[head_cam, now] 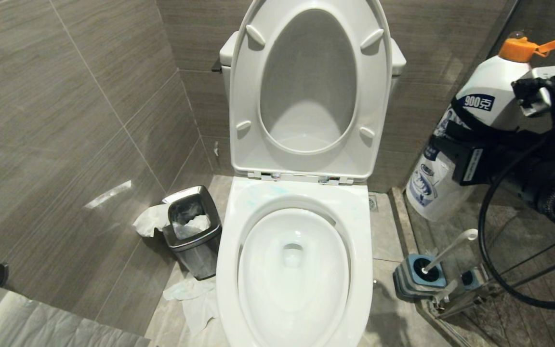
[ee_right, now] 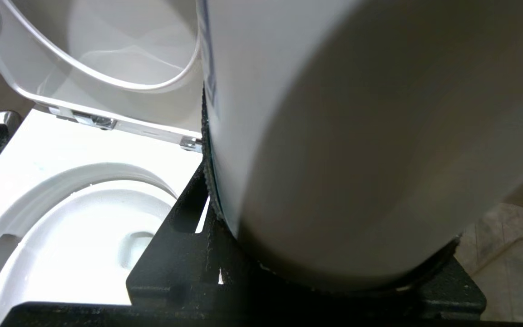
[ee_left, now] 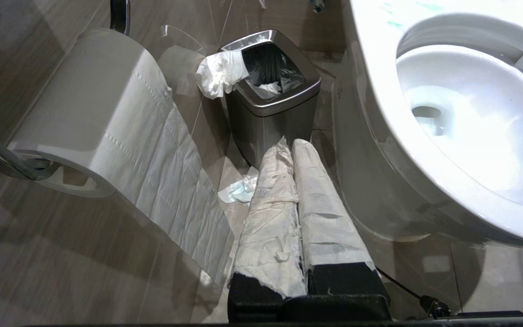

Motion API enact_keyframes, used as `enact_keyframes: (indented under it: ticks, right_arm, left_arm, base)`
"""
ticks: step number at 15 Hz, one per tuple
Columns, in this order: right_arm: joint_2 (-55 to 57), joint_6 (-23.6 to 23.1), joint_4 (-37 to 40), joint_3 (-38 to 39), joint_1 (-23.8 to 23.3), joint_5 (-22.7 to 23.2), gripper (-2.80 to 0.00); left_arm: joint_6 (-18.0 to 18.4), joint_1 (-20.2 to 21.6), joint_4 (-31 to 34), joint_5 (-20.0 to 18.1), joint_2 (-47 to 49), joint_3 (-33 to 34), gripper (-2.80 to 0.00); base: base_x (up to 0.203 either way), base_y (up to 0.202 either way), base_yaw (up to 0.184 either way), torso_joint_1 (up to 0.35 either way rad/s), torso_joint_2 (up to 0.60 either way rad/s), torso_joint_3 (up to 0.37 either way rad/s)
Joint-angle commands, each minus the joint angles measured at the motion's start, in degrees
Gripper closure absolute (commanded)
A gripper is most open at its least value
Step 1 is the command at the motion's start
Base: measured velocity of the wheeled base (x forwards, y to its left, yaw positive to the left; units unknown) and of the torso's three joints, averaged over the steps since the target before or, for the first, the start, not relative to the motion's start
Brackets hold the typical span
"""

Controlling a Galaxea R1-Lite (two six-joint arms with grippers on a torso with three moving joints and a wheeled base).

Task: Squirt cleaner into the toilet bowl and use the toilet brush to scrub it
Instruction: Pour in the cleaning agent

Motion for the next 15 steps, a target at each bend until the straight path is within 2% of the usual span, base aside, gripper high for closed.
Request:
enact_keyframes:
  ticks: [1, 5, 8, 15]
  right_arm:
    - [3.84, -0.15, -0.18, -1.74, 2.32, -1.8, 0.0]
    - [5.93, -1.87, -0.13, -3.51, 6.44, -5.57, 0.0]
    - [6.52, -4.79, -0.09, -4.27, 6.67, -6.33, 0.0]
    - [6.52, -15.31, 0.05, -4.34, 6.65, -8.02, 0.0]
  left_arm:
    - [0.06, 0.0, 0.0, -0.02, 0.0, 0.09, 0.0]
    - [0.25, 0.0, 0.0, -0.11, 0.04, 0.09, 0.0]
    - [0.25, 0.0, 0.0, -0.11, 0.0, 0.09, 0.0]
    - [0.16, 0.0, 0.0, -0.19, 0.0, 0.09, 0.0]
  base:
    - [0.0, 0.0, 0.0, 0.0, 0.0, 0.0]
    - [0.0, 0.0, 0.0, 0.0, 0.0, 0.0]
    - [0.0, 0.0, 0.0, 0.0, 0.0, 0.0]
    - [0.0, 0.0, 0.0, 0.0, 0.0, 0.0]
